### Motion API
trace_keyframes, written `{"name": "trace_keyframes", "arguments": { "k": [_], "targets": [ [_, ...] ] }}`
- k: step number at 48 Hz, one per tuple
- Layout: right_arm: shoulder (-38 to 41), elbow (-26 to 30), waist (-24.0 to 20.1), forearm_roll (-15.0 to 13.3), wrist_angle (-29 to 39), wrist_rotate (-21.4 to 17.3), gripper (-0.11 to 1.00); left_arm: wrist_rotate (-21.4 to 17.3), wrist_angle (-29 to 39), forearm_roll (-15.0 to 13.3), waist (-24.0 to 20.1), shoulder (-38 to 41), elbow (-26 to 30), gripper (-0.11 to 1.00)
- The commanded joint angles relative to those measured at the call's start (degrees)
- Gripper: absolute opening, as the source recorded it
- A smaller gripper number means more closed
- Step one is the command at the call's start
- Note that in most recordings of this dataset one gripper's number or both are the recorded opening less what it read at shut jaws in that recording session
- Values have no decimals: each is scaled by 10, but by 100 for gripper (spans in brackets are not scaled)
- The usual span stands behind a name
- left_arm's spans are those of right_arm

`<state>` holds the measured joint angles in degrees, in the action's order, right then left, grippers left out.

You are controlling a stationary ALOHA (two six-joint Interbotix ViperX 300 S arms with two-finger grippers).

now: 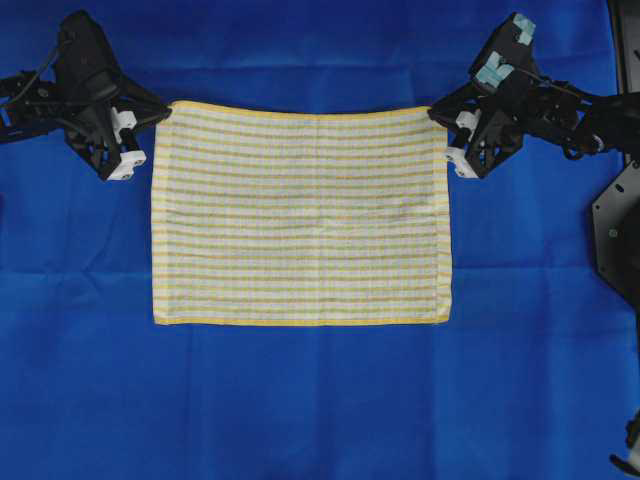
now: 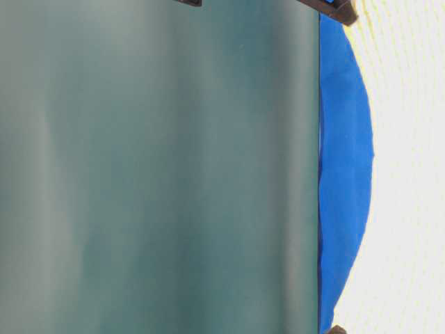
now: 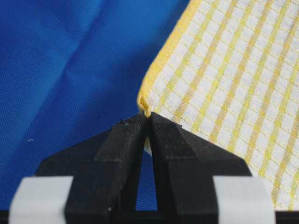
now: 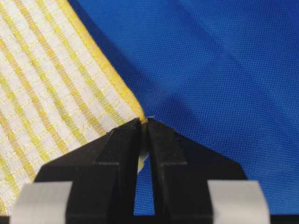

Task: Fold the yellow towel.
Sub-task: 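Lift the top corners and fold them down toward the bottom edge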

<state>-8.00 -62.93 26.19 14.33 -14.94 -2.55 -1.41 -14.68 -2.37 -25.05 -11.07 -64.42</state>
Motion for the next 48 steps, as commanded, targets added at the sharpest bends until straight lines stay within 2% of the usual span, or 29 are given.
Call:
{"name": "trace_keyframes", "arguments": {
  "k": [1, 8, 16, 35, 41, 48],
  "targets": [
    [-13, 4, 0, 5, 0, 0, 5, 2, -2, -1, 4, -9, 3, 3],
    [-28, 2, -5, 11, 18, 0, 5, 4, 2, -1, 17, -16, -4, 3],
    [-59, 0, -38, 33, 38, 0, 5, 24, 4, -1, 57, -46, -17, 3],
    [-134, -39, -202, 125, 51, 0, 5, 95, 4, -1, 210, -112, -56, 3],
    [-156, -49, -262, 146, 51, 0, 5, 123, 4, -1, 257, -123, -63, 3],
    [-164, -52, -312, 159, 51, 0, 5, 143, 4, -1, 303, -129, -63, 3]
  ]
}}
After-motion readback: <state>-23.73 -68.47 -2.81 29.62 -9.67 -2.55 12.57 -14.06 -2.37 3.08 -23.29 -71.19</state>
